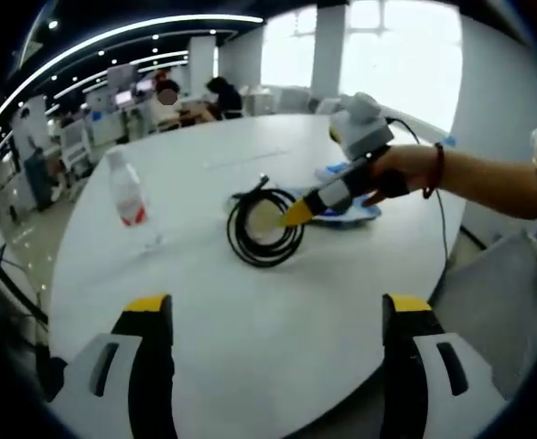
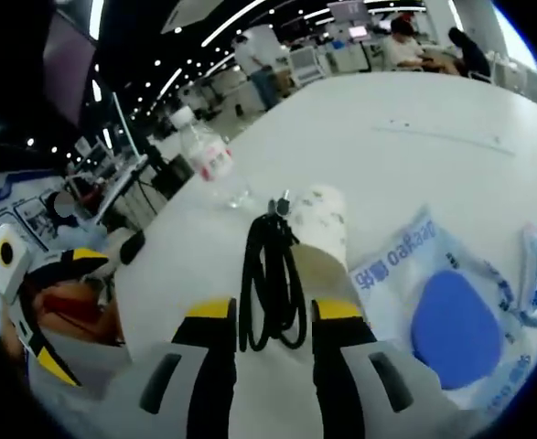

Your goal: Arrange the tabletop items into an orderly group along one side of the table until the central work area is clear of visible clutter.

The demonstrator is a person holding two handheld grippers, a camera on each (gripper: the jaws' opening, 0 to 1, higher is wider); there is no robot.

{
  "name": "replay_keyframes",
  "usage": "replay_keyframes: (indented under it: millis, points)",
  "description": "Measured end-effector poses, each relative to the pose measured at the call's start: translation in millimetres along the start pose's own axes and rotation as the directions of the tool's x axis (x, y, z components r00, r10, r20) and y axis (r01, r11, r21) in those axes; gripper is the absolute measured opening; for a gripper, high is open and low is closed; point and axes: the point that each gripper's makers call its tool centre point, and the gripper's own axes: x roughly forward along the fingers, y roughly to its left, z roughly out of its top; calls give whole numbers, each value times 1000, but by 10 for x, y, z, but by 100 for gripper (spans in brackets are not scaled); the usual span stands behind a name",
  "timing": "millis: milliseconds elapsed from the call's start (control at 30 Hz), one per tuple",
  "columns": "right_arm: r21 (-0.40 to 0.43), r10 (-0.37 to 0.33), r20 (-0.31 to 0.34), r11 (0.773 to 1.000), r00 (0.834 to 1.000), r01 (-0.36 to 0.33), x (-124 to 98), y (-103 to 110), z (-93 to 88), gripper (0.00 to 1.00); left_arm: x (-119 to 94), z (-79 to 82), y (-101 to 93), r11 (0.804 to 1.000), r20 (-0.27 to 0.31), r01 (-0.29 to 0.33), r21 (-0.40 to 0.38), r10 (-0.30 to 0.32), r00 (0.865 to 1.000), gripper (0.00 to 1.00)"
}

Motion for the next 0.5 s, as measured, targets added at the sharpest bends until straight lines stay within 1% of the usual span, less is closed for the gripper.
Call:
replay_keyframes:
  millis: [67, 100, 167, 233, 267, 300, 367, 433, 500]
  points:
    - [4, 1, 1, 1000, 1000, -1, 2, 8, -2, 24, -5, -2, 3, 1000, -2, -3, -2, 3, 1000, 92]
    - [7, 8, 2, 1000, 1000, -8, 8, 16, 1, 20, -6, -2, 3, 1000, -2, -4, -3, 4, 1000, 92]
    - [25, 42, 12, 999, 999, -42, 10, 60, 10, 16, -12, 1, 2, 1000, -1, -4, -6, 4, 1000, 92]
    - [35, 74, 21, 997, 997, -74, 3, 114, 19, 10, -21, 34, -1, 1000, 20, -4, -15, 4, 1000, 92]
    - [28, 87, 27, 996, 996, -88, 0, 137, 29, 9, -26, 47, -4, 1000, 29, -1, -24, 2, 1000, 92]
    - [27, 105, 21, 994, 994, -106, -8, 183, 18, 8, -27, 46, 2, 1000, 28, 0, -29, 1, 1000, 92]
    - [29, 111, 19, 993, 994, -111, -8, 209, 13, 8, -33, 23, 49, 1000, 22, -5, -24, 6, 1000, 92]
    - [31, 134, 15, 990, 991, -135, -10, 262, 4, 7, -31, 18, 53, 1000, 17, -6, -20, 6, 1000, 92]
    - [29, 140, 17, 990, 990, -141, -22, 290, 10, 7, -31, 21, 50, 1000, 18, -3, -21, 4, 1000, 92]
